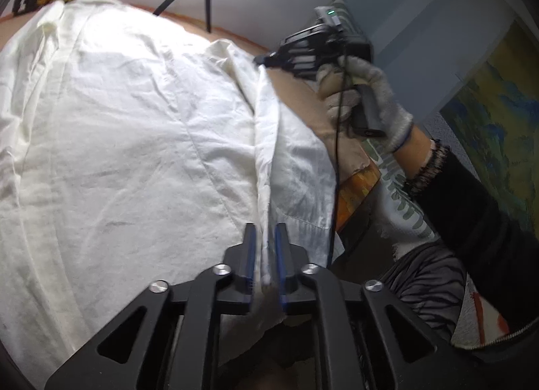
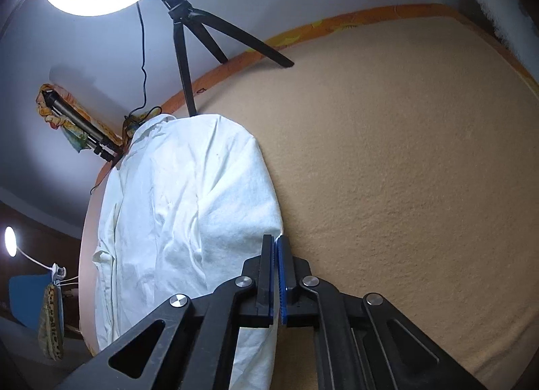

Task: Fold small clothes
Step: 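Carry the sleeve across the shirt back with the right gripper while the left gripper holds the shirt side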

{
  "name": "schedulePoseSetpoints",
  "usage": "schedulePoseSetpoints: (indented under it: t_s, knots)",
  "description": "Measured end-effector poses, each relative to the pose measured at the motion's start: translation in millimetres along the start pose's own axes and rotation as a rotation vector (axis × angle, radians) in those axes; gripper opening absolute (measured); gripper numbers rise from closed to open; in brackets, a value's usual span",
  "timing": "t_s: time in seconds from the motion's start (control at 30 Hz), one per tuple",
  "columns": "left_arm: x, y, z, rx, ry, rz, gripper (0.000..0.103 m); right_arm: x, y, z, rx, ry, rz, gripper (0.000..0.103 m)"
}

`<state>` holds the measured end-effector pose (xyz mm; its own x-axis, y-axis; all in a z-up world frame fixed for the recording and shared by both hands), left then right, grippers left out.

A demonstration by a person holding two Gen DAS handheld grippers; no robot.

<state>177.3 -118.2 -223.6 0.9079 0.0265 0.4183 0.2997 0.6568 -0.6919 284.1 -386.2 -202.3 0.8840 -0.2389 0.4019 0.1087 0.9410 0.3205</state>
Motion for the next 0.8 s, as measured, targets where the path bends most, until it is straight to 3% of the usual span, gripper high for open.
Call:
schedulePoseSetpoints:
  t_s: [0.07,0.2,0.43,0.7,0.8]
  knots:
    - [3.1,3.2,-3.0,-0.017,-0.012,0.017,0.015,4.3,8.4,6.4,-0.028,-0.018,0.029,0.0]
    - [0.8,0.8,-5.4,-0.04,-0.008,0.005,0.002,11.5,34.5,18.9,-0.103,-0.049,0.117,0.0]
    - [-17.6,-10.5,7.8,-0.084,0.012,-0.001,0.002,21.4,101.8,27.6,-0.166,-0.067,0.309,0.0]
    - [-36.9,-1.1,15.7,-0.098,0.036,0.044,0.002,16.7,169.5,-28.6,-0.151,0.017,0.47,0.0]
    - [-42.5,1.8,13.6,-0.083,0.055,0.045,0.002,7.0,180.6,-65.8,-0.112,0.1,0.48,0.001]
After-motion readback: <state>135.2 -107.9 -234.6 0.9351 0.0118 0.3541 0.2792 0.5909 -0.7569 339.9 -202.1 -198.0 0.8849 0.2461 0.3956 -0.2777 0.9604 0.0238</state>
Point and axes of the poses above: each gripper's, at about its wrist camera, not at the fingertips, and z roughly against the way its jaws point, y to its left, x to its top, the point moved 6 cm from there along -z, roughly the way its jaws point, and after that the axes turned 11 degrees about z, right-handed, at the moved point
